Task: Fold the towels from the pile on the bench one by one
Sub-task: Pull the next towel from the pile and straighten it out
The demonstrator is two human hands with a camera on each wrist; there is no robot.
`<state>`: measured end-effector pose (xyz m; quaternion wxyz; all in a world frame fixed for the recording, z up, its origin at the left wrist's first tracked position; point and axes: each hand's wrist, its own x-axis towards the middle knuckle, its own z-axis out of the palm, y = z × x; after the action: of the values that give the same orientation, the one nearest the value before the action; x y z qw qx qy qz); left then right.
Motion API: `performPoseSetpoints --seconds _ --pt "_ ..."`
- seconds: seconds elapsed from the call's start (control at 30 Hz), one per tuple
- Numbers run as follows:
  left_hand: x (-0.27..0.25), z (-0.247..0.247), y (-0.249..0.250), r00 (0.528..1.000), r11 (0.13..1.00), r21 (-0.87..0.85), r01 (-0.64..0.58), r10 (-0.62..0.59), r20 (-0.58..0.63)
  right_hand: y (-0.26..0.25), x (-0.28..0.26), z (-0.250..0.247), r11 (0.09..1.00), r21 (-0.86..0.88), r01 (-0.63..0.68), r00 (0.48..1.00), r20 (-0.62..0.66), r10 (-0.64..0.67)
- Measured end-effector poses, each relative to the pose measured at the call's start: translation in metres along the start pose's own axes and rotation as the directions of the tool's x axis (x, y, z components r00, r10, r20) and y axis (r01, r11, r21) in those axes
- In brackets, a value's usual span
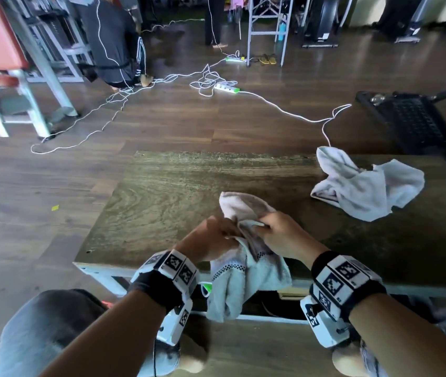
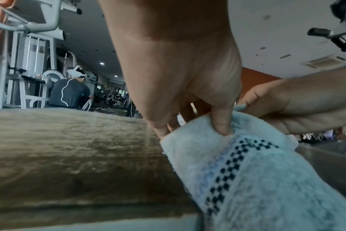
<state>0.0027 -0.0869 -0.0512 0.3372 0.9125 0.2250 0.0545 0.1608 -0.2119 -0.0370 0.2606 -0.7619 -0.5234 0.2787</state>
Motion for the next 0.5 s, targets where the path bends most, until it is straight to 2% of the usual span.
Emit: performPoseSetpoints --seconds 0.07,0.13,0.2,0.27,0.3,0.37,0.43,0.5 --pt "0.017 -0.008 -0.001 0.999 1.0 0.011 0.009 -0.009 -0.044 -0.008 0.011 -0.021 0.999 -0.029 0.031 0.999 0.01 -0.031" --pt "0.04 -0.03 0.004 0.984 0.999 -0.039 -0.032 0.025 -0.176 -0.021 0.034 -0.052 0.989 -0.133 0.071 0.995 -0.062 -0.079" --pt "0.068 -0.065 0.009 0.921 0.991 -0.066 -0.116 0.082 -0.381 -0.031 0.065 -0.088 0.974 -0.196 0.115 0.973 -0.177 -0.15" --pt "0.097 -0.106 0.018 0.816 0.982 -0.008 -0.189 0.153 -0.557 -0.045 0.094 -0.121 0.967 -0.193 0.164 0.935 -0.282 -0.214" --pt "0.107 -0.127 0.027 0.785 0.985 0.018 -0.169 0.146 -0.603 -0.051 0.106 -0.137 0.967 -0.187 0.171 0.913 -0.338 -0.227" --pt "0.121 -0.164 0.037 0.749 0.998 0.018 -0.06 0.057 -0.66 -0.057 0.121 -0.164 0.969 -0.2 0.145 0.873 -0.435 -0.221" --pt "0.128 -0.19 0.037 0.695 0.999 0.005 0.039 -0.024 -0.719 -0.055 0.125 -0.187 0.979 -0.203 0.033 0.824 -0.549 -0.142" --pt "0.128 -0.209 0.028 0.649 0.994 -0.02 0.107 -0.086 -0.756 -0.049 0.122 -0.203 0.968 -0.235 -0.082 0.748 -0.657 -0.096"
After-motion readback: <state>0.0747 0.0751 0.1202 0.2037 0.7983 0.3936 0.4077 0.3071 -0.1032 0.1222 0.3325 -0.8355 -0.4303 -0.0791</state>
